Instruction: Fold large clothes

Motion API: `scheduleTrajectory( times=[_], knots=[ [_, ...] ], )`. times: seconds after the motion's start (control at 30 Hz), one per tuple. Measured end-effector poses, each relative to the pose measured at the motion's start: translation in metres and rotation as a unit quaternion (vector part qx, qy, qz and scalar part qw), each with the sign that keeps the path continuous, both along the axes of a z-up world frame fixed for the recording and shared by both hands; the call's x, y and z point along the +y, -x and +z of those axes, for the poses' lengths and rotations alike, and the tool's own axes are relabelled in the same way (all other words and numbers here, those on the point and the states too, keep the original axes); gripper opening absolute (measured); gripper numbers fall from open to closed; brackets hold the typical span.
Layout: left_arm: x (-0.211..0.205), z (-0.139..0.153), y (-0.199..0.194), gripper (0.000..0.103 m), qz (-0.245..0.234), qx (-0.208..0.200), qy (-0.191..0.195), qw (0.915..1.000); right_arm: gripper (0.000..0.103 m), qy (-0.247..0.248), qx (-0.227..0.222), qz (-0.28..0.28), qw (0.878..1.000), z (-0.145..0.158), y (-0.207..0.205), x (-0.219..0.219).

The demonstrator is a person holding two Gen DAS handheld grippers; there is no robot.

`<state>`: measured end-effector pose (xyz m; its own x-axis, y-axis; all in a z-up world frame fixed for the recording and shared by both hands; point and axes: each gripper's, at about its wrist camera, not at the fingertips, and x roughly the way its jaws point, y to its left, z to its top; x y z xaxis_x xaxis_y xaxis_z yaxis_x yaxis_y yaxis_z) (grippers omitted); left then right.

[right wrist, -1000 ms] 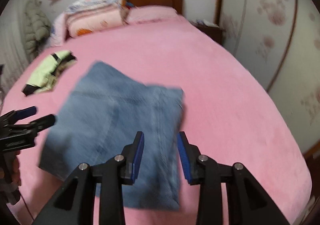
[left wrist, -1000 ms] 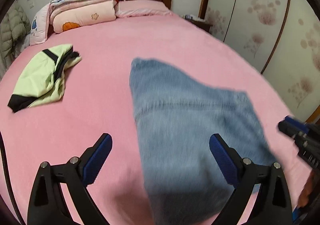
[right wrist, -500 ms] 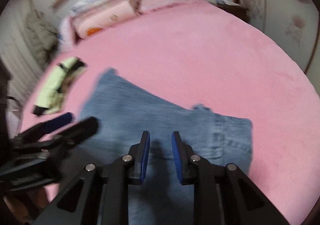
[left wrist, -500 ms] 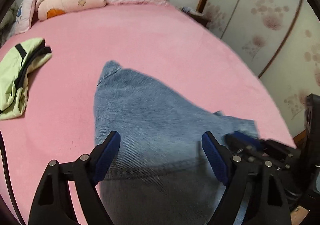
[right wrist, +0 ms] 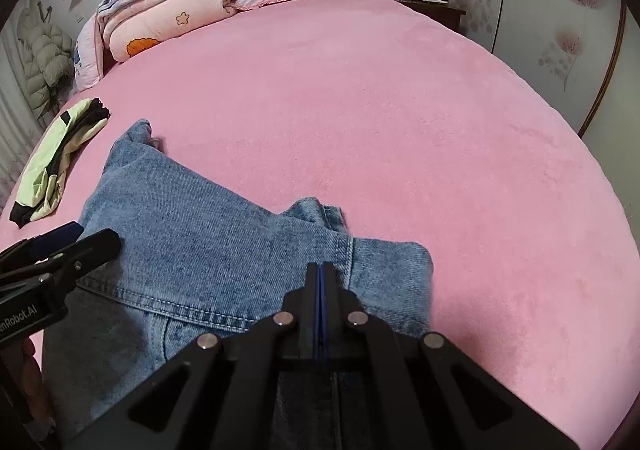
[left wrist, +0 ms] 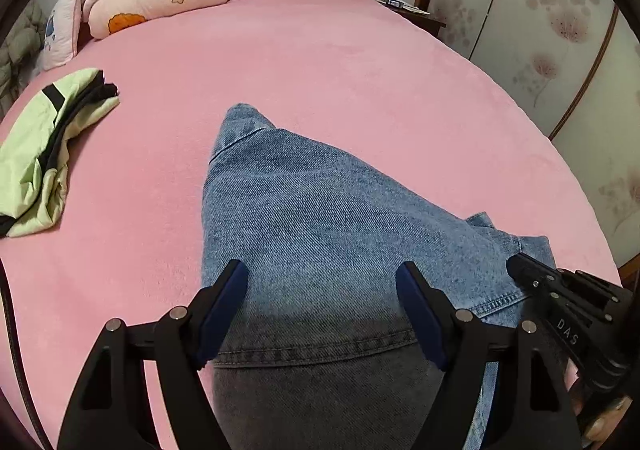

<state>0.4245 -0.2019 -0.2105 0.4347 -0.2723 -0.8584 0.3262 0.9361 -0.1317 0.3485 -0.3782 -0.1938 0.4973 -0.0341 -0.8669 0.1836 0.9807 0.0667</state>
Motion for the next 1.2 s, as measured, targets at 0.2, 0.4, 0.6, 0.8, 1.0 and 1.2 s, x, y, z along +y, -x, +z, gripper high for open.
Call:
scheduleTrajectory(
  times=[0.2,0.4,0.6,0.8,1.0,1.2],
  knots=[
    [0.028,0.038,0.018,0.087,0.008,-0.009,0.01,0.9999,0.006,-0.01,-0.003,0.014,1.0,0.042,0.022,0.006],
    [0.081,0.086,0.04,0.098,0.01,-0.027,0.042,0.9987,0.064,-0.024,-0.049,0.029,0.998,0.092,0.066,0.004],
    [0.11,0.097,0.064,0.102,-0.009,-0.018,0.052,0.9984,0.069,-0.051,-0.056,0.03,0.997,0.116,0.104,-0.007],
    [0.109,0.083,0.093,0.102,-0.055,0.005,0.077,0.9955,0.071,-0.07,-0.017,0.05,0.996,0.106,0.123,-0.012],
    [0.097,0.053,0.112,0.102,-0.09,0.015,0.111,0.9895,0.07,-0.09,0.004,0.055,0.994,0.073,0.139,-0.02],
    [0.098,0.007,0.1,0.102,-0.061,0.088,0.157,0.9818,0.07,-0.152,0.039,0.046,0.987,0.025,0.135,-0.032]
  ],
)
